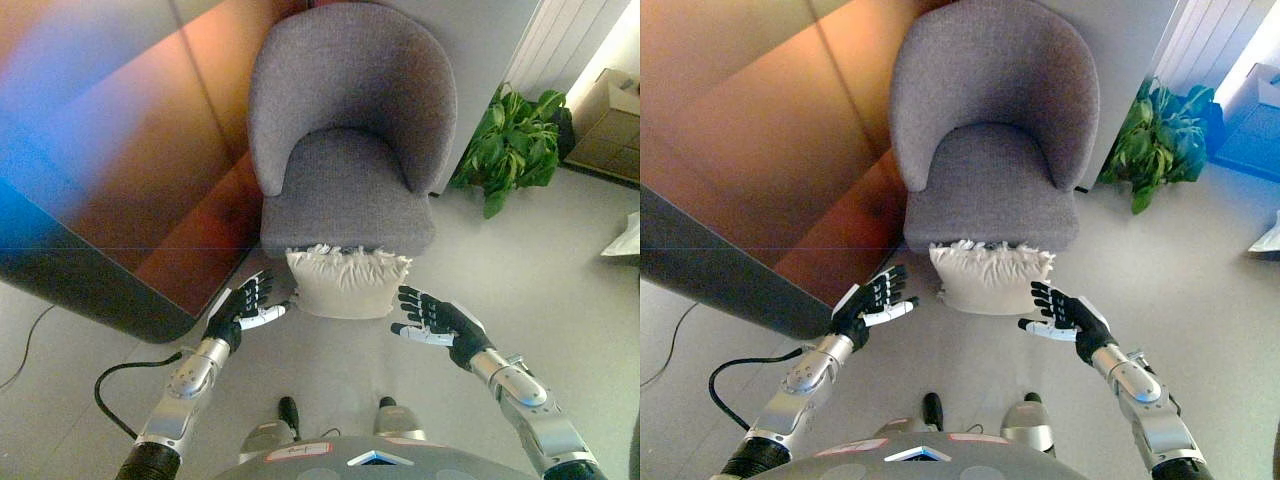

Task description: Pick up the pillow and put it on the sofa.

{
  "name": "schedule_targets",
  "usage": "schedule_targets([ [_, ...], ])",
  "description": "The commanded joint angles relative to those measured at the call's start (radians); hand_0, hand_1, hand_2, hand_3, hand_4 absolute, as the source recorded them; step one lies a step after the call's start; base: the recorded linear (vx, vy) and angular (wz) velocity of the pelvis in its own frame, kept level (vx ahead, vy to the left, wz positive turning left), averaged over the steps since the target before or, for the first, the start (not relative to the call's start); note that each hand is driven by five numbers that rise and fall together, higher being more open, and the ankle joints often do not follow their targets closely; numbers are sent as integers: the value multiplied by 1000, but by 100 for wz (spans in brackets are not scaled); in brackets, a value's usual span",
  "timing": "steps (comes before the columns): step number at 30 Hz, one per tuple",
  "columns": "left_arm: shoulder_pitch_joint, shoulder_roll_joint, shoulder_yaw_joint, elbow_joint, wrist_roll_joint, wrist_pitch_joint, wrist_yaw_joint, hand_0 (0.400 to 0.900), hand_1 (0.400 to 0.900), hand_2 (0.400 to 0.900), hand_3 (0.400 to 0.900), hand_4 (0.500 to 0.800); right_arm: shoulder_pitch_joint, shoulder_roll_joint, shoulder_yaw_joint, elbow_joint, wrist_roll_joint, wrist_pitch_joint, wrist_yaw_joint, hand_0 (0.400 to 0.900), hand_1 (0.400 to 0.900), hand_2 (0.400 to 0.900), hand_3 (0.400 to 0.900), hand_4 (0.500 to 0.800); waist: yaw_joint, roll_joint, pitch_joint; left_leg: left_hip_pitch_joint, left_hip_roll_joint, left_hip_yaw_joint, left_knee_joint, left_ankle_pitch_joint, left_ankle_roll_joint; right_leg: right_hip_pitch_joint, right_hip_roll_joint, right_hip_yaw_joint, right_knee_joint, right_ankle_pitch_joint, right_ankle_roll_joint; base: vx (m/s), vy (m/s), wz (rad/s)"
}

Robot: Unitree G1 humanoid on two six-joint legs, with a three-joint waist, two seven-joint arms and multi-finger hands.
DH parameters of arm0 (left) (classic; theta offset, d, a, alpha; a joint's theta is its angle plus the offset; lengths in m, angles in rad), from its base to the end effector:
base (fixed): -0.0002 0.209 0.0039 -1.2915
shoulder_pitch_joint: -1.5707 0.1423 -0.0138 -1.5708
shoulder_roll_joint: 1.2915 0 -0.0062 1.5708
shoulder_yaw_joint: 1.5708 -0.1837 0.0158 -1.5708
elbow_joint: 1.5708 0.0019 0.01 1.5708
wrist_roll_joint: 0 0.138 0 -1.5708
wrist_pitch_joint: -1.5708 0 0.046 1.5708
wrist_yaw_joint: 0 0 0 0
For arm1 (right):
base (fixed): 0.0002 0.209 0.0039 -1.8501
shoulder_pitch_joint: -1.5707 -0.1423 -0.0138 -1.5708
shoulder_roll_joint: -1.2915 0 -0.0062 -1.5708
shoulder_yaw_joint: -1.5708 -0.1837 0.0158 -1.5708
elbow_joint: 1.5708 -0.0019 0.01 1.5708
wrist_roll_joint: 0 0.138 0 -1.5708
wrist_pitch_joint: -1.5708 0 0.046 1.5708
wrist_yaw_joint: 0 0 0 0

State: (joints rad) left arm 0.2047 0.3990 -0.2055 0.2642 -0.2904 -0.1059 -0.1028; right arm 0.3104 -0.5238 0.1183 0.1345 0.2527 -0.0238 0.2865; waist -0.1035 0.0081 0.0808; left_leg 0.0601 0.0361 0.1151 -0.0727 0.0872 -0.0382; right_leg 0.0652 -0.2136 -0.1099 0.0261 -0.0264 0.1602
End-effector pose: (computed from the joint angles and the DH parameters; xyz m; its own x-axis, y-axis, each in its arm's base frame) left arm 0.1371 0.2143 -0.0266 0.9008 -0.1435 -0.4098 0.1807 0.9821 0.0532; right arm 0.1207 -0.2498 -0.0076 0.8412 0.2344 -0.4873 -0.3263 0.9386 -0.1117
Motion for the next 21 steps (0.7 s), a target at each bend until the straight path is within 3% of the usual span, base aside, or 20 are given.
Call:
schedule_targets([
  [1, -68, 24, 37, -43, -12, -78, -1, 900, 900, 900, 900, 800, -39, -6, -11, -64, 20, -93, -5, 900, 900, 900, 900, 800, 33, -50, -66, -21, -18, -23, 125, -133, 14, -14, 46, -45, -32, 68, -30, 0, 0, 0],
  [21, -62, 25, 26, -39, -15, -77, -11, 900, 900, 900, 900, 800, -17, 10, -27, -63, 53, -98, -3, 900, 900, 900, 900, 800, 21, -40, -82, 14, 29, -29, 126, -134, -18, 33, 80, -48, -37, 29, -50, 14, -43, 1],
])
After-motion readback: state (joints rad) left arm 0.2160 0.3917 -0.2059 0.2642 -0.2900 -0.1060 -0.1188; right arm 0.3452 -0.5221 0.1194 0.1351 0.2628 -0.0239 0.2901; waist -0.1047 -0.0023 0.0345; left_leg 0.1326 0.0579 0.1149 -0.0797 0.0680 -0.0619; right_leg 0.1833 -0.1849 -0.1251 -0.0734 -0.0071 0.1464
